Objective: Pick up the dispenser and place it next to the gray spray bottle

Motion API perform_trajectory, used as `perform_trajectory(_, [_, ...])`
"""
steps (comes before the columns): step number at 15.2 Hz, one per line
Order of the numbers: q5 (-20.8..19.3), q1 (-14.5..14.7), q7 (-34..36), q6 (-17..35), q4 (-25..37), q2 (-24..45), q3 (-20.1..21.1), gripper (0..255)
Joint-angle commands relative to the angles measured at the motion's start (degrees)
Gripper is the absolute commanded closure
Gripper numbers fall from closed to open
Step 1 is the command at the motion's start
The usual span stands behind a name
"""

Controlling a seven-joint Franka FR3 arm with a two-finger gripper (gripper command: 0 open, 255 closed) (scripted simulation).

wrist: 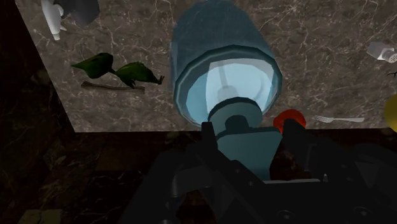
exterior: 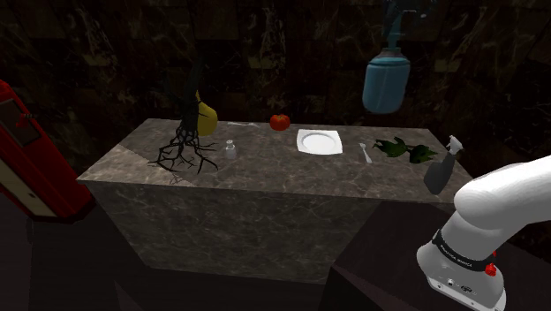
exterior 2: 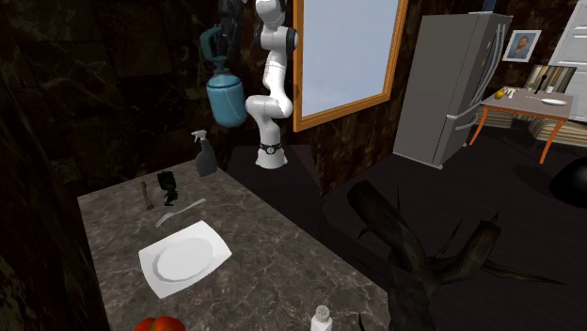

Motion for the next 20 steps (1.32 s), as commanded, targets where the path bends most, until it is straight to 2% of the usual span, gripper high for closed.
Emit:
perform_trajectory(1, [-0.43, -0.33, -2.92, -0.78, -1.01, -2.16, -2.44, 255])
perform_trajectory(8, [-2.69, -1.52, -11.48, -2.97, -2.06, -6.47, -9.76, 255])
perform_trajectory(20, [-3.01, -1.47, -10.40, 5.20, -15.88, -12.05, -10.08, 255])
